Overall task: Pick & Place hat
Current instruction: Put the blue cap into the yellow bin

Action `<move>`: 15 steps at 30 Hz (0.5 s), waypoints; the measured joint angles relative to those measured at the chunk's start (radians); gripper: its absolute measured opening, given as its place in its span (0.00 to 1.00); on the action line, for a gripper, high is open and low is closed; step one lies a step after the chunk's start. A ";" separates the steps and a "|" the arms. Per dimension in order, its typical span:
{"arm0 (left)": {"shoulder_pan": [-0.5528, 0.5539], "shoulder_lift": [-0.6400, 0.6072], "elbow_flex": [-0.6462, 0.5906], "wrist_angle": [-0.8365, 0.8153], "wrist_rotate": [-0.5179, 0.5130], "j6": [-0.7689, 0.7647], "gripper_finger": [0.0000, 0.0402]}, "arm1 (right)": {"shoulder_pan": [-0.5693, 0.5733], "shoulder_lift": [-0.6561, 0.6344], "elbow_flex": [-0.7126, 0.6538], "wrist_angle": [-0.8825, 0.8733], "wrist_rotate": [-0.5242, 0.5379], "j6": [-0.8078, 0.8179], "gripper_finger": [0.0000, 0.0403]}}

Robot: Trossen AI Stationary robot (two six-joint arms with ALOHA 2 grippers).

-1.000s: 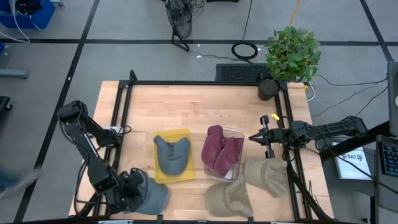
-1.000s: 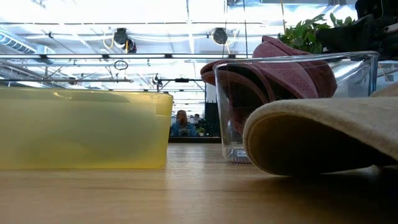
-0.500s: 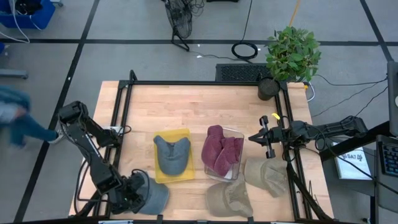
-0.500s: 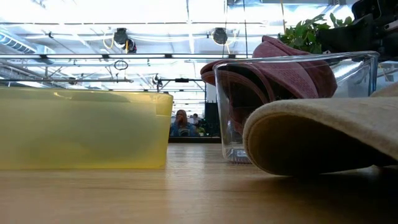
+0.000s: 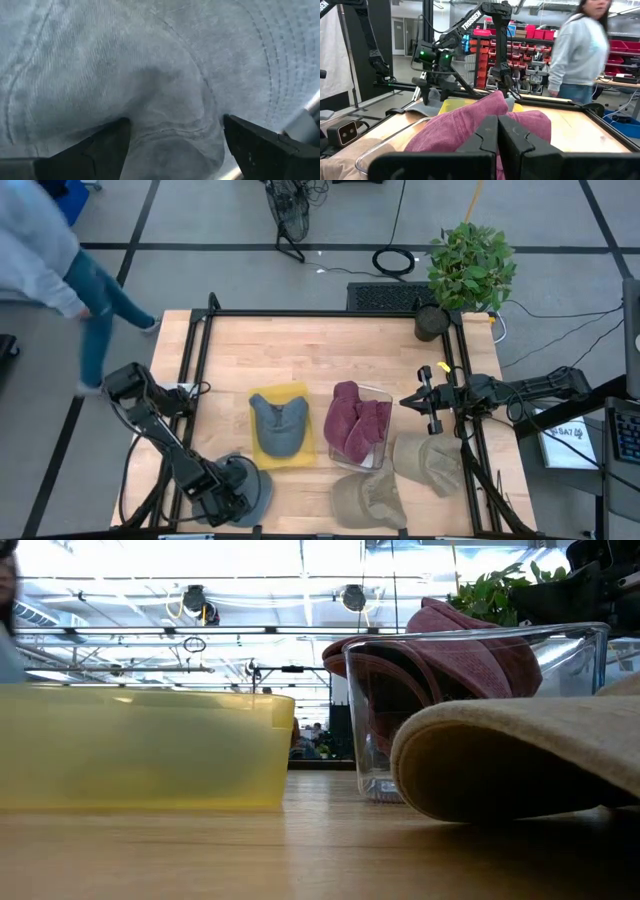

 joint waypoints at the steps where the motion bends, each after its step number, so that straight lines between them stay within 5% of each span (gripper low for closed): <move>1: 0.001 0.008 0.000 0.001 0.005 -0.001 0.80 | 0.000 0.000 0.000 0.000 0.000 0.000 0.00; 8: -0.004 -0.001 -0.001 0.032 0.023 -0.027 0.68 | 0.000 0.001 0.000 0.000 0.000 0.007 0.00; 15: -0.006 -0.041 -0.003 0.044 0.046 0.043 0.20 | 0.000 0.002 0.000 0.002 0.000 0.005 0.00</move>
